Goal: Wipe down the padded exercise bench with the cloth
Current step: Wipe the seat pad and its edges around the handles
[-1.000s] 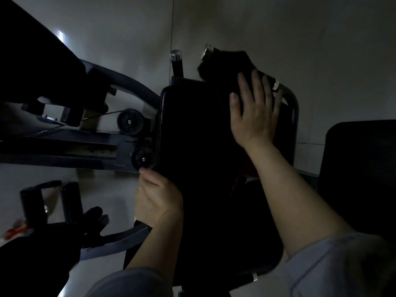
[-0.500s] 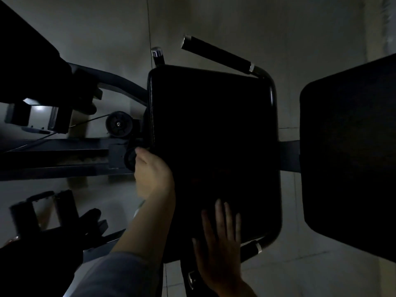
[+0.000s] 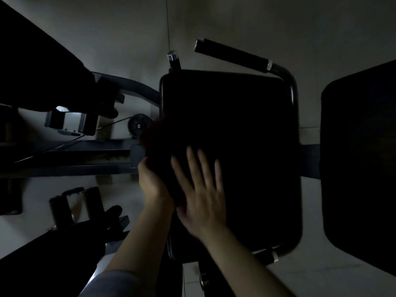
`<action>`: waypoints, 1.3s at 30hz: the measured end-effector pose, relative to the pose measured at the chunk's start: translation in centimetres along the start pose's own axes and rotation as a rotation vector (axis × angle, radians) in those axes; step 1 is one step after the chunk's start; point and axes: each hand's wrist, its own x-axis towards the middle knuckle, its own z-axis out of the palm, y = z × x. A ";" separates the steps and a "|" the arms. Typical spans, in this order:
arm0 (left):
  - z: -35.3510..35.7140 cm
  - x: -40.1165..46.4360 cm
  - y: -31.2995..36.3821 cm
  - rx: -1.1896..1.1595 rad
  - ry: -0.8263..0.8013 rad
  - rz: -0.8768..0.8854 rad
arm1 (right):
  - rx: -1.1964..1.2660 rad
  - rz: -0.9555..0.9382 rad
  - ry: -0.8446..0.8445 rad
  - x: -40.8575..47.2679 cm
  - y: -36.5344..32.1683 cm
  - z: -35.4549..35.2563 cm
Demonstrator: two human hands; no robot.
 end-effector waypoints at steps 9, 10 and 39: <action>1.4 -0.7 -1.0 0.582 0.173 0.352 | -0.050 -0.172 -0.070 -0.1 8.8 -0.7; 1.5 -0.7 -0.9 0.601 0.204 0.353 | -0.049 -0.224 -0.039 1.7 9.6 -1.0; -7.6 -4.9 -2.7 0.364 -0.583 0.071 | 0.045 0.337 0.037 -9.2 -4.5 3.5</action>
